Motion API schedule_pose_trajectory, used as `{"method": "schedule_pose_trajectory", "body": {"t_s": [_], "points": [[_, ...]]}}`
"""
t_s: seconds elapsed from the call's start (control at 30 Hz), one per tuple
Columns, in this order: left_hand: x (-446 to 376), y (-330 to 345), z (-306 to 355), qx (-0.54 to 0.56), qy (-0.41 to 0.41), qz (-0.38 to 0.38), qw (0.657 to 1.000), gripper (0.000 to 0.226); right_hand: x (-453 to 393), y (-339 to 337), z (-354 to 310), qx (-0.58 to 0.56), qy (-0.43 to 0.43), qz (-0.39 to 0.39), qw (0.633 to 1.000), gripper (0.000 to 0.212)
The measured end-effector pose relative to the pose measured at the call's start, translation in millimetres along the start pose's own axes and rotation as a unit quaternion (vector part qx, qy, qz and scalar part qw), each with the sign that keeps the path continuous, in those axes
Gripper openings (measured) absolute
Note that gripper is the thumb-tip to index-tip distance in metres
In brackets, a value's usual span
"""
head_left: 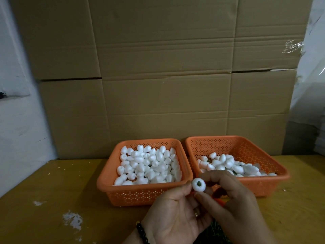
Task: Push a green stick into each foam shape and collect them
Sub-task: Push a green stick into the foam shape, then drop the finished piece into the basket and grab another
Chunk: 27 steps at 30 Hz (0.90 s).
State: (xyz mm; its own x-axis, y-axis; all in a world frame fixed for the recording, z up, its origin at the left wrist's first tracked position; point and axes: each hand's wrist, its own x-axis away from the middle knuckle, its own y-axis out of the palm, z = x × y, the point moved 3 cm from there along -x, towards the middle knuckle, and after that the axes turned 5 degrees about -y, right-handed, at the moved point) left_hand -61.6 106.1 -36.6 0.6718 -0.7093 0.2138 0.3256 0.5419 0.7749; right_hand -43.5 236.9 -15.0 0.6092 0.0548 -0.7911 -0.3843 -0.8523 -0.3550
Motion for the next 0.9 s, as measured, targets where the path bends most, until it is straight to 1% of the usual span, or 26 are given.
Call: {"method": "schedule_pose_trajectory", "body": {"t_s": [0.1,0.17,0.2,0.27,0.3,0.37,0.43,0.53,0.57,0.63,0.67,0.73,0.8,0.87,0.9], "points": [[0,2,-1,-0.017,-0.014,0.009,1.000,0.039,0,0,1,-0.046,0.044,-0.008,0.998,0.035],[-1,0,0,-0.034,-0.008,0.048,0.998,0.046,-5,-4,3,-0.068,0.081,-0.009,0.994,0.025],[-1,-1,0,-0.037,-0.002,0.071,0.997,0.048,-10,-10,6,-0.057,0.094,-0.001,0.994,0.020],[0,-3,3,-0.026,0.010,0.101,0.995,0.043,-20,-28,20,0.024,0.115,0.017,0.993,0.020],[1,-2,5,-0.018,0.014,0.109,0.994,0.041,-24,-39,31,0.091,0.125,0.017,0.988,0.025],[4,-1,8,-0.008,0.019,0.116,0.993,0.039,-29,-59,55,0.226,0.143,0.015,0.963,0.041],[5,1,9,-0.005,0.025,0.118,0.993,0.037,-28,-77,82,0.318,0.180,0.022,0.931,0.046],[4,1,10,0.002,0.046,0.120,0.992,0.037,-20,-92,112,0.387,0.240,0.022,0.890,0.046],[4,0,10,0.002,0.056,0.119,0.991,0.038,-19,-95,118,0.387,0.260,0.023,0.885,0.042],[3,-1,13,0.000,0.078,0.114,0.990,0.038,-18,-96,122,0.374,0.276,0.023,0.885,0.038],[3,-2,15,-0.004,0.090,0.113,0.989,0.037,-18,-93,120,0.366,0.267,0.022,0.891,0.039],[4,-5,23,-0.027,0.125,0.116,0.985,0.035,-22,-87,107,0.347,0.221,0.028,0.911,0.040],[7,-9,37,-0.095,0.165,0.124,0.974,0.031,-27,-78,84,0.341,0.150,0.025,0.928,0.036],[11,-13,55,-0.202,0.203,0.153,0.946,0.026,-30,-68,55,0.339,0.093,-0.005,0.936,0.026],[12,-16,66,-0.267,0.215,0.178,0.922,0.024,-30,-61,40,0.335,0.072,-0.036,0.939,0.018]]}}
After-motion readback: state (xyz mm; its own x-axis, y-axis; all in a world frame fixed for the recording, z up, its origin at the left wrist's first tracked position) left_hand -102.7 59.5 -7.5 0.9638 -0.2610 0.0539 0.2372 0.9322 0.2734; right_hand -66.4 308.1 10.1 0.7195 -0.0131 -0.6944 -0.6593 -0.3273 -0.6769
